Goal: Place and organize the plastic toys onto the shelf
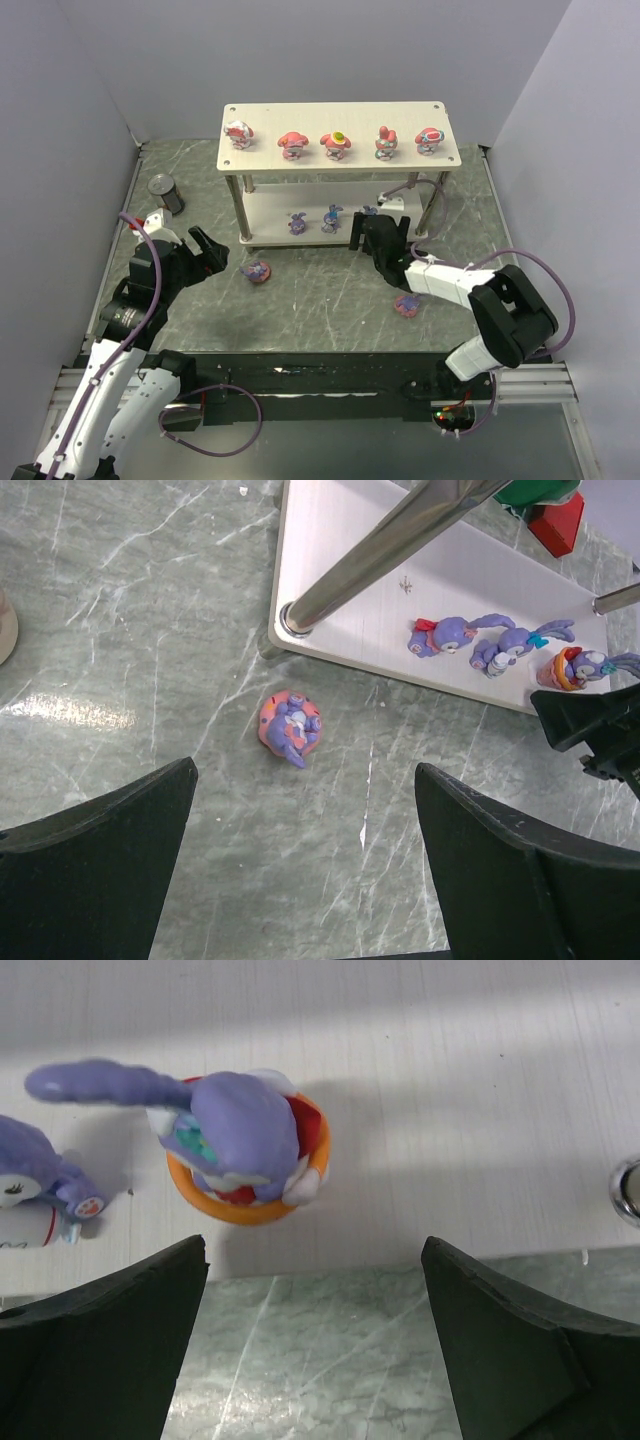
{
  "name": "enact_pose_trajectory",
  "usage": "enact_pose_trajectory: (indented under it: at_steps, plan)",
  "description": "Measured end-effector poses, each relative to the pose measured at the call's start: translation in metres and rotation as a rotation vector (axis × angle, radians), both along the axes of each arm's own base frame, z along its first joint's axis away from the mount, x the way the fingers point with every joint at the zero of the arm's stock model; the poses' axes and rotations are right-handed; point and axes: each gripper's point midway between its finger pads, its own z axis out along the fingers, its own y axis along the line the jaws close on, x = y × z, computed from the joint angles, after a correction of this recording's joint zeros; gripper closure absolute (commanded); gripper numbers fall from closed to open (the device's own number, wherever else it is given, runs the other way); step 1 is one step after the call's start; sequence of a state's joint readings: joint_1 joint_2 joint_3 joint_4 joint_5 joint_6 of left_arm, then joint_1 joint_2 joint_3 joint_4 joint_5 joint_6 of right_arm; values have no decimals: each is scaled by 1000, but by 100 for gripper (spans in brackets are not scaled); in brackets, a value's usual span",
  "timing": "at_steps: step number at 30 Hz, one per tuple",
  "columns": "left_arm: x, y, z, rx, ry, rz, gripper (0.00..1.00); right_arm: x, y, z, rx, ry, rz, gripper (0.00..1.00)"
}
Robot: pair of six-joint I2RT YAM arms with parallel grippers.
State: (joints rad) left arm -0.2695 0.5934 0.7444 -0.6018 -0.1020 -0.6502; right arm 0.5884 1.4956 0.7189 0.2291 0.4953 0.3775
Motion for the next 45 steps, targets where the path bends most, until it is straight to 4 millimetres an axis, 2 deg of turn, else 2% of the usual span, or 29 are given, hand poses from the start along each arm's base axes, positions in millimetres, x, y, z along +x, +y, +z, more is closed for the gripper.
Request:
enact_pose_trajectory:
  at_steps: [5, 9, 16, 19, 23, 33, 41, 45]
  plan:
    - [0, 0, 0, 0, 0, 0, 4, -8, 5, 3, 34, -2, 16, 4]
    - [0, 0, 0, 0, -1, 1, 4, -26, 5, 9, 77, -11, 39, 5]
    - [0, 0, 1, -2, -2, -2, 4, -56, -3, 45, 172, -56, 43, 5]
    - [-1, -1, 1, -4, -4, -5, 4, -72, -14, 49, 189, -30, 9, 5]
    - [-1, -1, 3, -7, -10, -8, 4, -95, -35, 41, 193, 38, -78, 5]
    - [-1, -2, 5, -12, -19, -15, 4, -153, -97, 1, 159, 190, -369, 2]
    - [-1, -2, 5, -12, -19, -12, 4, -165, -108, -12, 140, 241, -454, 4]
    - [-1, -1, 5, -12, -19, -11, 4, -169, -108, -21, 134, 278, -474, 9]
